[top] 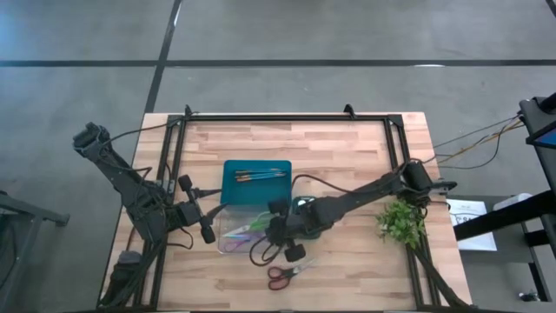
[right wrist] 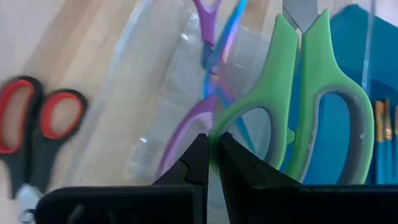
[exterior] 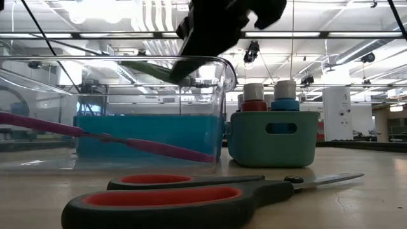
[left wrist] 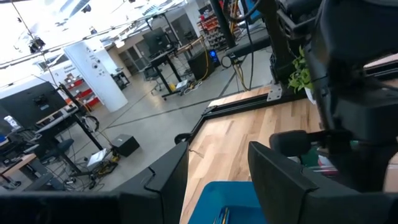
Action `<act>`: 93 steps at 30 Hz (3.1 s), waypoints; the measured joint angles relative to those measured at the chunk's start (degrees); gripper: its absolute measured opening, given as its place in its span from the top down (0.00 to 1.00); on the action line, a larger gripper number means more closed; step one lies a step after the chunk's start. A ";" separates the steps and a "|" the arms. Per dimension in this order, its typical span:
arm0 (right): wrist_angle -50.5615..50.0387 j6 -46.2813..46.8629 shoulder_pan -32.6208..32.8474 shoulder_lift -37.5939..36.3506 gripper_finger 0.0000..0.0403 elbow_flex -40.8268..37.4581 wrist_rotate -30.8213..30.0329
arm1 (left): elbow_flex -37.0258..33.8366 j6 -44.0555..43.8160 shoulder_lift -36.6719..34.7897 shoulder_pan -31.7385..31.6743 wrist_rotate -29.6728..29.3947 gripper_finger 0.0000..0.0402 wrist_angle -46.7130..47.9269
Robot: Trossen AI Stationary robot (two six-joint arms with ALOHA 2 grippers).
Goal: Pick & Place Paint Supplies
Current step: Put the green scissors into the transparent bin, then put the black scissors into the transparent bin
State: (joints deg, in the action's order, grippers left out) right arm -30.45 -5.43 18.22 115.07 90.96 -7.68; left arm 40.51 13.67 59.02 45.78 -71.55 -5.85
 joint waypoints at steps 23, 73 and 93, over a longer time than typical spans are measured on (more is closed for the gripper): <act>-3.20 3.09 0.11 -0.76 0.74 1.31 0.70 | -0.04 -0.03 -0.04 0.02 0.00 0.57 0.11; 8.28 17.27 15.82 -2.91 0.59 -18.85 3.08 | -0.07 -3.10 -0.04 0.02 1.77 0.57 -0.75; 12.67 19.62 14.08 -2.93 0.59 -23.68 2.60 | -0.07 -3.23 -0.04 0.02 1.77 0.57 -0.74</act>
State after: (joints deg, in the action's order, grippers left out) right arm -17.78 14.19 32.29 112.14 67.27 -5.08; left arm 40.45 10.44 58.98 45.80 -69.78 -6.59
